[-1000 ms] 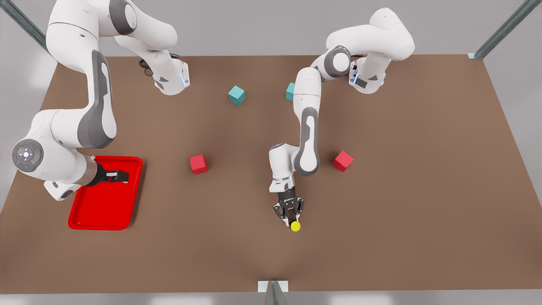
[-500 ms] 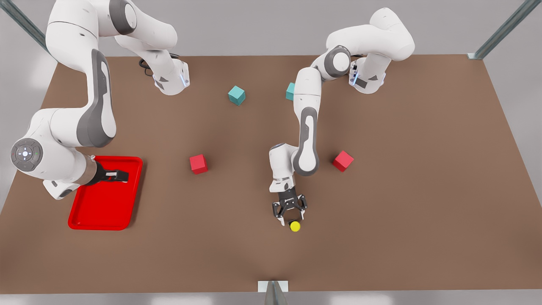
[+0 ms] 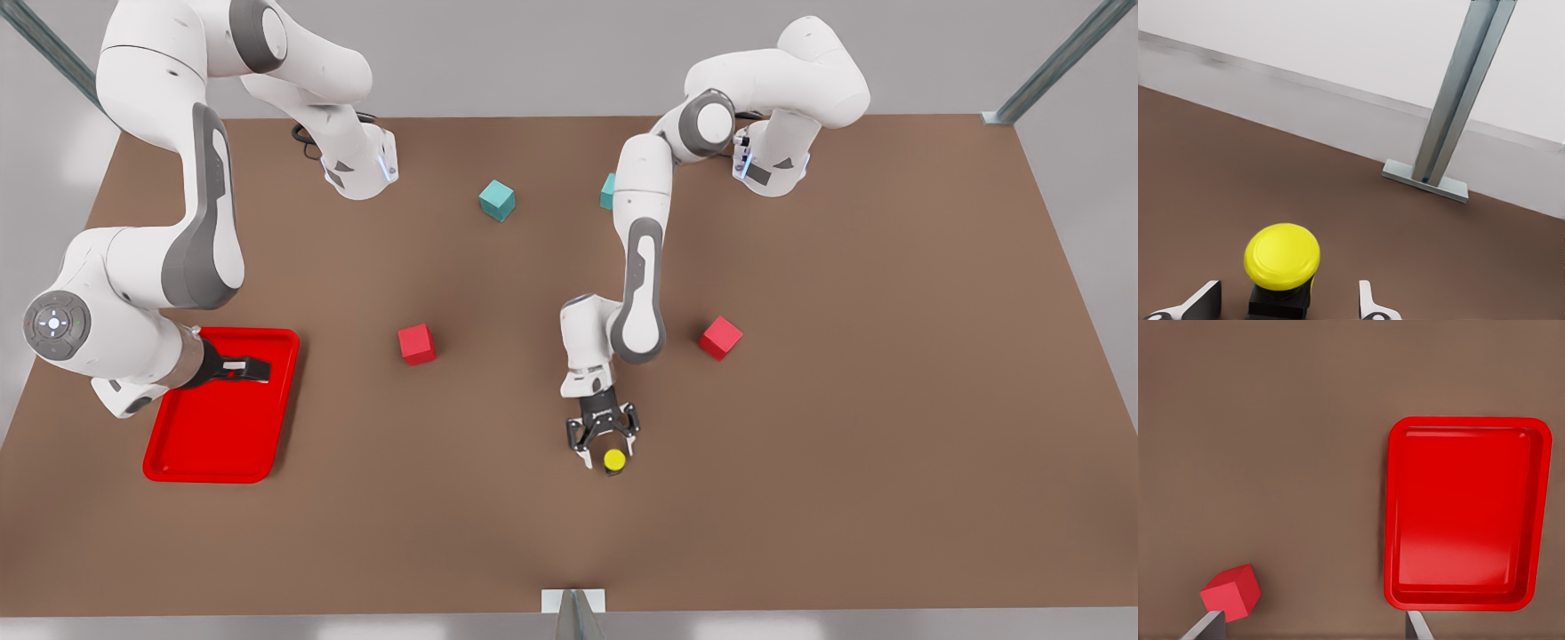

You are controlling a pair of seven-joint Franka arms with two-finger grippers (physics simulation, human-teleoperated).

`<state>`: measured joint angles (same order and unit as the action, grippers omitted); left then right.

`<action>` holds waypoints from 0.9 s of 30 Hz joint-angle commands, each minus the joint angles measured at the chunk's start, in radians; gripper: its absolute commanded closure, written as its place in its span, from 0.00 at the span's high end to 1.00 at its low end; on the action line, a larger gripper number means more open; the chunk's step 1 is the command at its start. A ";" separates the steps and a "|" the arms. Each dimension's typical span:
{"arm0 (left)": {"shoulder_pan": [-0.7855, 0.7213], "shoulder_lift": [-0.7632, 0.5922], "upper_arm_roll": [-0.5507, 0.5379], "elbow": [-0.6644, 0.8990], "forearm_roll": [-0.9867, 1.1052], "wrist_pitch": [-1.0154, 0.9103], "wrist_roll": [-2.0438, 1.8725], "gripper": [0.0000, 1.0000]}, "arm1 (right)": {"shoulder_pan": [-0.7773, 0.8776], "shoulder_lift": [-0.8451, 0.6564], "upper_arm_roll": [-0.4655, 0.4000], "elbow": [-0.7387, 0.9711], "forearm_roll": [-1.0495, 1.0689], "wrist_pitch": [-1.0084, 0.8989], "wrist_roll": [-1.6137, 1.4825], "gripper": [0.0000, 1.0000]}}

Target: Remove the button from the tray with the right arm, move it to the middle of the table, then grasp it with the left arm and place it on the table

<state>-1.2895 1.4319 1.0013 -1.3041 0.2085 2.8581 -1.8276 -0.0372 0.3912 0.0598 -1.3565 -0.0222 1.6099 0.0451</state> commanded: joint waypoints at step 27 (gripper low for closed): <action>1.245 -1.407 -1.015 -0.254 -0.258 -1.304 1.835 1.00 | 0.002 0.000 -0.001 -0.001 0.001 0.001 0.015 1.00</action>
<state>-0.0276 0.1002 -0.0121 -1.4746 -0.0950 1.7585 -0.9371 -0.0364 0.3923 0.0593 -1.3578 -0.0221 1.6106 0.0553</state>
